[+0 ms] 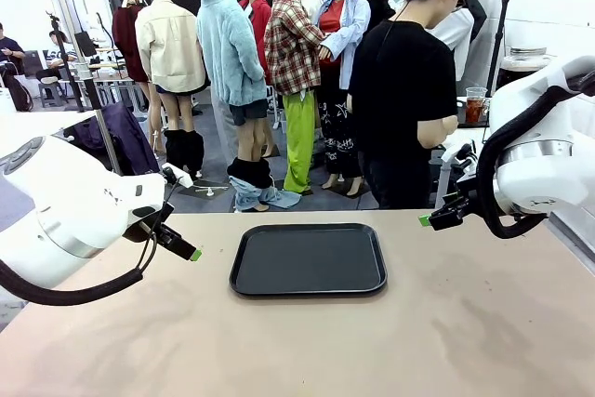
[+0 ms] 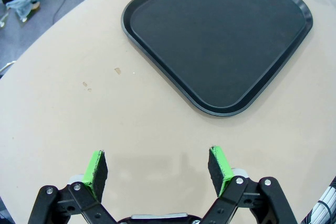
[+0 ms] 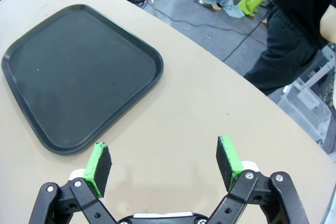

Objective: Pour the drink into the iced cup.
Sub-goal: Open the gripper to release the iced cup you were holding.

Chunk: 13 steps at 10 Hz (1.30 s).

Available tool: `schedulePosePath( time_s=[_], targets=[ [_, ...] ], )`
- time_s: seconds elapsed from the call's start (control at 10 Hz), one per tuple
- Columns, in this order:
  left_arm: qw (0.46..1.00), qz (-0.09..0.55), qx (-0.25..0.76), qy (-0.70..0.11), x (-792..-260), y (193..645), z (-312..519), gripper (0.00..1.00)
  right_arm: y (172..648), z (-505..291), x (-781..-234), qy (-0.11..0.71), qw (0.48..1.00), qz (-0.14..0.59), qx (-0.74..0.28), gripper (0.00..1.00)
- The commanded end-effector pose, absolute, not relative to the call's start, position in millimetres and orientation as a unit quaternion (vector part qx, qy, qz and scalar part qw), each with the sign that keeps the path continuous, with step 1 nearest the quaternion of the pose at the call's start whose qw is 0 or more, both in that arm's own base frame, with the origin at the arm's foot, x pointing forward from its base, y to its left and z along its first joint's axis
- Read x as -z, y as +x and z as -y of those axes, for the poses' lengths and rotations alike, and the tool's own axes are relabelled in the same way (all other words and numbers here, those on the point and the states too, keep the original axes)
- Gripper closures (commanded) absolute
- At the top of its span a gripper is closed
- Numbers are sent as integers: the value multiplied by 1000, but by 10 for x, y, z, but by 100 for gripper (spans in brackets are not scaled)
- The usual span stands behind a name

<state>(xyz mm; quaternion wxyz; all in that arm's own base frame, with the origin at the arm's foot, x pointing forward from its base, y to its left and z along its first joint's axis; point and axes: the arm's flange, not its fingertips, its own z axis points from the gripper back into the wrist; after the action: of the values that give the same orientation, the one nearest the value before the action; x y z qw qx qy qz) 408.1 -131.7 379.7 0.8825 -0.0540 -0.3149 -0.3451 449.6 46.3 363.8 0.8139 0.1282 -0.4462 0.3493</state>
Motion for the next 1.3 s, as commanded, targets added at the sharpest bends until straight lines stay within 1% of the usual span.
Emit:
schedulePosePath(
  time_s=[0.0, 1.2],
  targets=[
    [881, 318, 347, -48, -3803, 4073, 1315, 0, 4525, -466, -3657, 127, 813, 448, -349, 0],
    [881, 318, 347, -48, -3803, 4073, 1315, 0, 4525, -466, -3657, 127, 813, 448, -349, 0]
  ],
)
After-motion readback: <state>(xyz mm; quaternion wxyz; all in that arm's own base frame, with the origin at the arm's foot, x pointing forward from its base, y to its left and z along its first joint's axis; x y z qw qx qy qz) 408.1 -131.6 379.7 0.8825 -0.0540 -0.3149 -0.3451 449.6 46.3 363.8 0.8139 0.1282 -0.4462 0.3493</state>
